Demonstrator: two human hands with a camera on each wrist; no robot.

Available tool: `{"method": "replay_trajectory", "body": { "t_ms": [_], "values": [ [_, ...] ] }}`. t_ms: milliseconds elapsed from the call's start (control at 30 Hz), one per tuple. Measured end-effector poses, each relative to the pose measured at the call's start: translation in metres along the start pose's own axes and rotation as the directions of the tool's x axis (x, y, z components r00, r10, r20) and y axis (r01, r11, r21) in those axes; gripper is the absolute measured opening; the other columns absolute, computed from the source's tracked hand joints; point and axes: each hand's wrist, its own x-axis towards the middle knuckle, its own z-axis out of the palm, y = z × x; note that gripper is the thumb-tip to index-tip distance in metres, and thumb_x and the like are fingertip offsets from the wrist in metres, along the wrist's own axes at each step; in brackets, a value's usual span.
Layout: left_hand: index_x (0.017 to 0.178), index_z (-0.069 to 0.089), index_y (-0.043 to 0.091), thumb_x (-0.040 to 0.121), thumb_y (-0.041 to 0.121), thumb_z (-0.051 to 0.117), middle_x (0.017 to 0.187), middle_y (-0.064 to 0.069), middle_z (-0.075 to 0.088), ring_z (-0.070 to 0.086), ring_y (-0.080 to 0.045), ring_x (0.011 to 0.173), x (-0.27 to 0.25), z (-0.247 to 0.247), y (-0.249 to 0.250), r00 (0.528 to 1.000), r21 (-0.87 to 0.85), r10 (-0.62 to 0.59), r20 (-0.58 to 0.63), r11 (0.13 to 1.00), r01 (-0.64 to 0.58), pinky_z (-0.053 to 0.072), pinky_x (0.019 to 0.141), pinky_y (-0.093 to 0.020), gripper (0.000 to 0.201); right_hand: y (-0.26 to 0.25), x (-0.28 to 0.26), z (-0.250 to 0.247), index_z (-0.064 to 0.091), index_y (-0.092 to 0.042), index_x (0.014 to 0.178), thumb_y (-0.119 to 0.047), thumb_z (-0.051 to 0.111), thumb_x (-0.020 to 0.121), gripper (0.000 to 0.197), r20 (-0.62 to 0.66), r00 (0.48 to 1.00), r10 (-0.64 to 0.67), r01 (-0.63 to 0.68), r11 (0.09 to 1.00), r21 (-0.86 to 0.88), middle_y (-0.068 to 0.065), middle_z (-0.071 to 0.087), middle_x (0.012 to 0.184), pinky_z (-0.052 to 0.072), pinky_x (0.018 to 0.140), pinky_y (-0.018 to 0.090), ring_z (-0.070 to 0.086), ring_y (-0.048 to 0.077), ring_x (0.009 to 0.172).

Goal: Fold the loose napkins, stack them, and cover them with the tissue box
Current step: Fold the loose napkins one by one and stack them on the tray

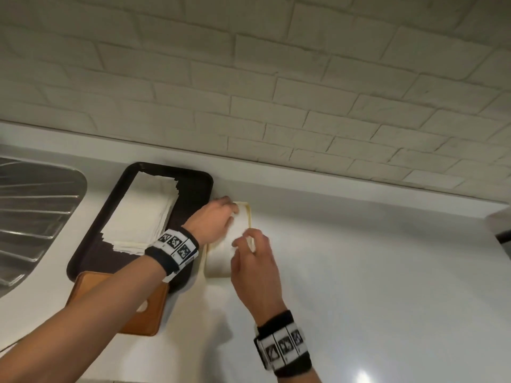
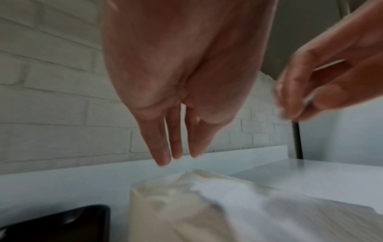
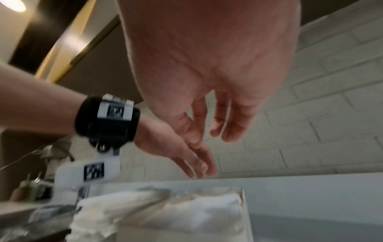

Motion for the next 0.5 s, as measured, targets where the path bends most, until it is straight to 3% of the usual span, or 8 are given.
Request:
{"method": "replay_trajectory", "body": {
  "t_ms": [67, 133, 200, 267, 367, 500],
  "values": [
    [0.153, 0.053, 0.017, 0.109, 0.019, 0.052, 0.166, -0.011, 0.041, 0.044, -0.033, 0.150, 0.009, 0.006, 0.006, 0.955, 0.053, 0.017, 0.295, 0.998, -0.034, 0.039, 0.121, -0.045, 0.044, 0.002, 0.004, 0.014, 0.057, -0.022, 0.146, -0.043, 0.045, 0.113, 0.041, 0.291, 0.956, -0.029, 0.035, 0.999, -0.018, 0.007, 0.047, 0.160, 0.056, 0.108, 0.041, 0.057, 0.029, 0.137],
    [0.171, 0.017, 0.017, 0.114, 0.027, 0.045, 0.180, -0.012, 0.002, 0.014, -0.036, 0.165, 0.015, 0.021, 0.008, 0.842, 0.176, -0.066, 0.535, 0.984, -0.034, 0.023, 0.131, -0.051, 0.064, 0.002, -0.003, 0.030, 0.035, -0.027, 0.165, -0.064, 0.028, 0.112, 0.065, 0.482, 0.875, -0.046, 0.081, 0.995, -0.052, 0.012, 0.024, 0.177, 0.037, 0.126, 0.049, 0.032, 0.039, 0.160],
    [0.172, -0.007, 0.019, 0.116, 0.035, 0.042, 0.178, -0.009, -0.021, -0.005, -0.038, 0.166, 0.017, 0.036, 0.010, 0.792, 0.266, -0.130, 0.596, 0.963, -0.042, 0.014, 0.132, -0.057, 0.076, 0.000, -0.010, 0.041, 0.019, -0.030, 0.171, -0.068, 0.029, 0.109, 0.074, 0.563, 0.824, -0.063, 0.113, 0.992, -0.055, 0.011, 0.003, 0.181, 0.015, 0.134, 0.054, -0.002, 0.043, 0.166],
    [0.170, -0.014, 0.023, 0.114, 0.042, 0.045, 0.175, -0.008, -0.030, -0.012, -0.038, 0.165, 0.020, 0.041, 0.013, 0.781, 0.310, -0.169, 0.602, 0.950, -0.034, 0.012, 0.132, -0.058, 0.083, -0.002, -0.011, 0.048, 0.017, -0.028, 0.171, -0.061, 0.038, 0.109, 0.074, 0.618, 0.782, -0.073, 0.140, 0.988, -0.061, 0.006, 0.004, 0.182, 0.012, 0.134, 0.060, -0.011, 0.048, 0.164],
    [0.169, -0.018, 0.021, 0.112, 0.046, 0.049, 0.174, -0.008, -0.031, -0.013, -0.038, 0.165, 0.030, 0.040, 0.016, 0.754, 0.330, -0.191, 0.629, 0.943, -0.037, 0.014, 0.130, -0.058, 0.092, 0.003, -0.002, 0.061, 0.037, -0.019, 0.162, -0.049, 0.049, 0.107, 0.064, 0.614, 0.783, -0.100, 0.215, 0.970, -0.116, 0.007, 0.034, 0.172, 0.028, 0.128, 0.065, 0.018, 0.058, 0.158],
    [0.168, -0.021, 0.018, 0.108, 0.050, 0.056, 0.174, -0.008, -0.032, -0.013, -0.038, 0.165, 0.035, 0.043, 0.012, 0.730, 0.359, -0.194, 0.655, 0.930, -0.075, 0.016, 0.129, -0.060, 0.103, -0.001, 0.013, 0.071, 0.051, -0.007, 0.149, -0.045, 0.057, 0.106, 0.058, 0.548, 0.823, -0.149, 0.304, 0.931, -0.203, 0.014, 0.072, 0.133, 0.037, 0.123, 0.059, 0.062, 0.045, 0.131]
  ]
}}
